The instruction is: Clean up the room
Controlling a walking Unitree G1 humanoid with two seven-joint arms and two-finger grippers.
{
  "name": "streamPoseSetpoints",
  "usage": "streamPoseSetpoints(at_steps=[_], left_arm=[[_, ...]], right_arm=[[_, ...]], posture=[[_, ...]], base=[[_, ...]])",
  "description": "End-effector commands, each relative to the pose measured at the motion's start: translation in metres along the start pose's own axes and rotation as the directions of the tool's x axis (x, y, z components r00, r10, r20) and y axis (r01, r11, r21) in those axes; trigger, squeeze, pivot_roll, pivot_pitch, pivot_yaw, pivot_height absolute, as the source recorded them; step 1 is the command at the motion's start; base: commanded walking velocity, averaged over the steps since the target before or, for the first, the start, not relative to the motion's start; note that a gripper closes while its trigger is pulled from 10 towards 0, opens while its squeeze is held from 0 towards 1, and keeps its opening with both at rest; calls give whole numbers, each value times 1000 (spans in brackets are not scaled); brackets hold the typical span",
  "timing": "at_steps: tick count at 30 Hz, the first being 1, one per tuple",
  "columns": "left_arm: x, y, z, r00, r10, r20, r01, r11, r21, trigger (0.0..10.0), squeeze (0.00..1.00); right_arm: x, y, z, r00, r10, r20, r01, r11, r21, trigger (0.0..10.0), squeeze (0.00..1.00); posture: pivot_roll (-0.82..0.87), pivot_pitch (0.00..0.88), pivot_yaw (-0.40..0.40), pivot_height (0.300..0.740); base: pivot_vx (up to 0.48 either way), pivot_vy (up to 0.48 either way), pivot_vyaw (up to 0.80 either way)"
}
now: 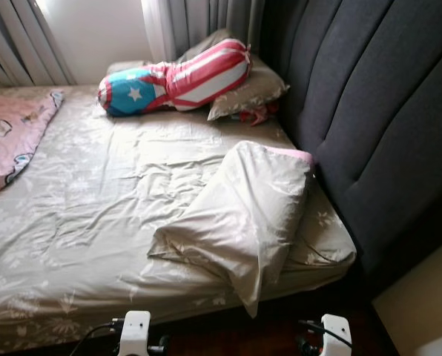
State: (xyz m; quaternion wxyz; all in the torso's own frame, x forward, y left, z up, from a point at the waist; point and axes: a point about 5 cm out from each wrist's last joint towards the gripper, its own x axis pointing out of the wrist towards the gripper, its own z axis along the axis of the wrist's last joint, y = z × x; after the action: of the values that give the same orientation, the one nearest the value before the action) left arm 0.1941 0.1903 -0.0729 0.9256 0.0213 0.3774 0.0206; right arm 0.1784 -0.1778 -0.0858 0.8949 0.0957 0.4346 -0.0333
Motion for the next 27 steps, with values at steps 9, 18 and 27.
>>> streamPoseSetpoints(at_steps=[9, 18, 27], left_arm=[[-2, 1, -7, 999, 10, -38, -11, 1000, -21, 10000, 0], [-2, 0, -8, 999, 3, -41, -3, 1000, -15, 10000, 0], [-2, -1, -8, 999, -8, -38, 7, 1000, -20, 10000, 0]], right_arm=[[0, 0, 0, 1000, 8, 3, -8, 1000, -22, 10000, 0], [-1, -1, -2, 1000, 1, -4, -1, 1000, -5, 10000, 0], [-1, -1, -3, 1000, -2, -6, 2, 1000, -2, 10000, 0]], posture=[[-75, 0, -36, 740], [-77, 0, -35, 740], [-77, 0, -32, 740]], base=[[0, 217, 368], [0, 0, 108], [0, 0, 0]])
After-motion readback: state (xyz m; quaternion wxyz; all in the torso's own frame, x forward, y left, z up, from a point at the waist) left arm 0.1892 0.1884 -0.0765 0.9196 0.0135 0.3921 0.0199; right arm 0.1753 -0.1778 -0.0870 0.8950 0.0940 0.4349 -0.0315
